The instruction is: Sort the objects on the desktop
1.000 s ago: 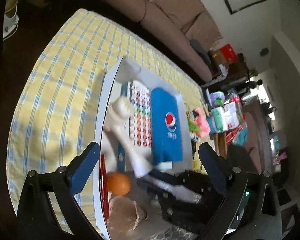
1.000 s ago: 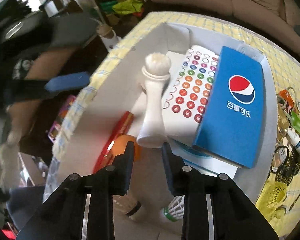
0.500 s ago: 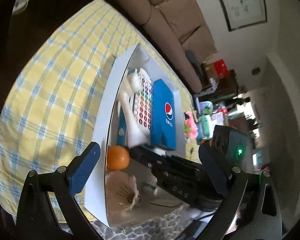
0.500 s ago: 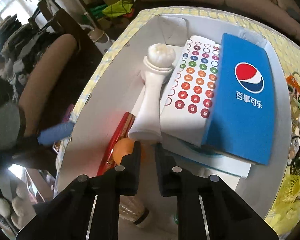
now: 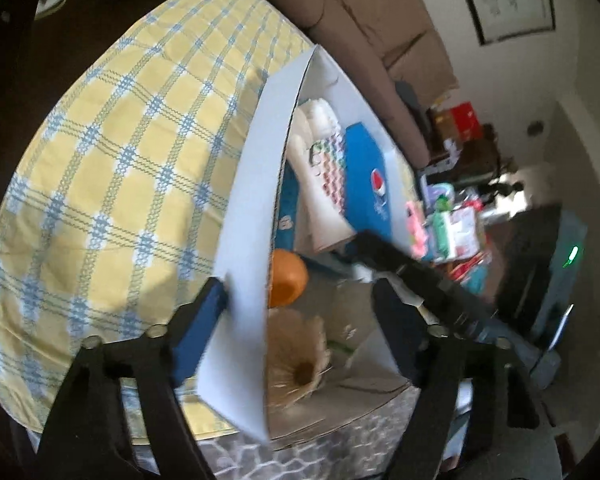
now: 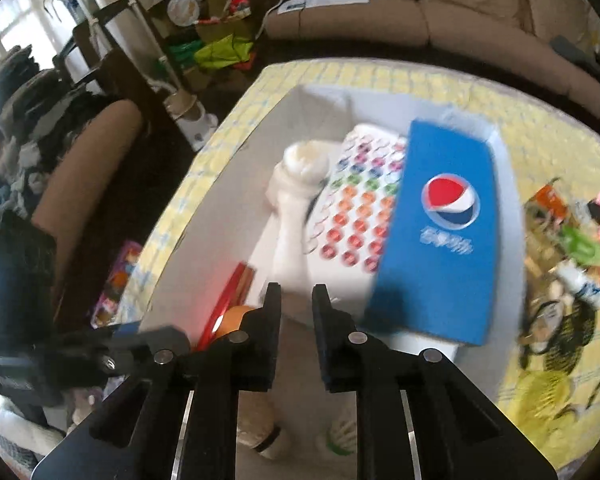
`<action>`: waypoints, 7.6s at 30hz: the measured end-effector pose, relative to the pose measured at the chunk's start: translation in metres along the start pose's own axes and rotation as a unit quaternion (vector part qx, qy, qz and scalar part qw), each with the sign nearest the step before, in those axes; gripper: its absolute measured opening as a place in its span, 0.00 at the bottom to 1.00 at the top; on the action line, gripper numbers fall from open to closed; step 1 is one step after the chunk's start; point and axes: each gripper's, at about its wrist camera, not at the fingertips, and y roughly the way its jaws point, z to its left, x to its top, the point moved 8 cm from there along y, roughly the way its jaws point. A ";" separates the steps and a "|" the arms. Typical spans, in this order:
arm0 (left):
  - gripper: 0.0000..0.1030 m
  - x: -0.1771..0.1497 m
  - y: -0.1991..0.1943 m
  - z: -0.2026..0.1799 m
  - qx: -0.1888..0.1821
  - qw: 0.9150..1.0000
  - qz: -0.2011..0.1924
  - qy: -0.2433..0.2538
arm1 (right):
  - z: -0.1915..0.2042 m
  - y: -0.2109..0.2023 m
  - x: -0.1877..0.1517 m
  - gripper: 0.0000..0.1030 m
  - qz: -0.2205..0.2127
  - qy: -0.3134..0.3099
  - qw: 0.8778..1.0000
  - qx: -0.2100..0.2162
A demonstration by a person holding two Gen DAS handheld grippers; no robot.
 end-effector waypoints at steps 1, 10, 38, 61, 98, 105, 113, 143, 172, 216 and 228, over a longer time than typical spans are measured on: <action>0.63 -0.001 0.000 0.001 0.002 1.000 0.000 0.000 | -0.003 -0.001 0.003 0.17 -0.002 -0.004 1.000 -0.008; 0.73 0.027 -0.041 -0.004 -0.036 0.998 -0.055 -0.021 | 0.004 0.019 0.007 0.41 0.011 -0.069 0.997 -0.018; 0.86 0.059 0.027 -0.046 -0.058 0.993 0.056 -0.085 | 0.006 0.000 0.010 0.30 0.007 0.023 0.995 0.100; 0.46 0.031 0.028 -0.057 0.041 0.996 0.077 -0.022 | 0.012 -0.027 -0.016 0.30 -0.019 0.027 0.991 0.128; 0.59 0.042 -0.006 -0.065 0.118 0.976 0.029 0.183 | -0.010 0.053 0.052 0.53 0.047 -0.254 0.966 0.026; 0.64 0.027 -0.018 -0.069 0.076 0.984 0.001 0.159 | -0.001 0.038 0.059 0.22 0.033 -0.256 0.964 0.054; 0.65 0.017 -0.019 -0.070 0.072 0.985 -0.028 0.156 | -0.008 0.021 0.080 0.16 0.044 -0.244 0.969 0.017; 0.89 -0.018 -0.009 -0.099 0.143 0.958 -0.037 0.246 | -0.037 -0.047 0.002 0.69 -0.013 -0.087 0.996 0.029; 1.00 -0.119 -0.028 -0.111 0.215 0.940 -0.057 0.259 | -0.126 -0.134 -0.133 1.00 -0.083 0.032 0.996 -0.021; 1.00 -0.148 0.084 -0.069 0.362 0.895 -0.104 0.240 | -0.216 -0.079 -0.223 1.00 -0.073 0.088 0.980 -0.165; 1.00 -0.149 0.083 -0.068 0.353 0.900 -0.104 0.234 | -0.217 -0.079 -0.223 1.00 -0.073 0.088 0.980 -0.165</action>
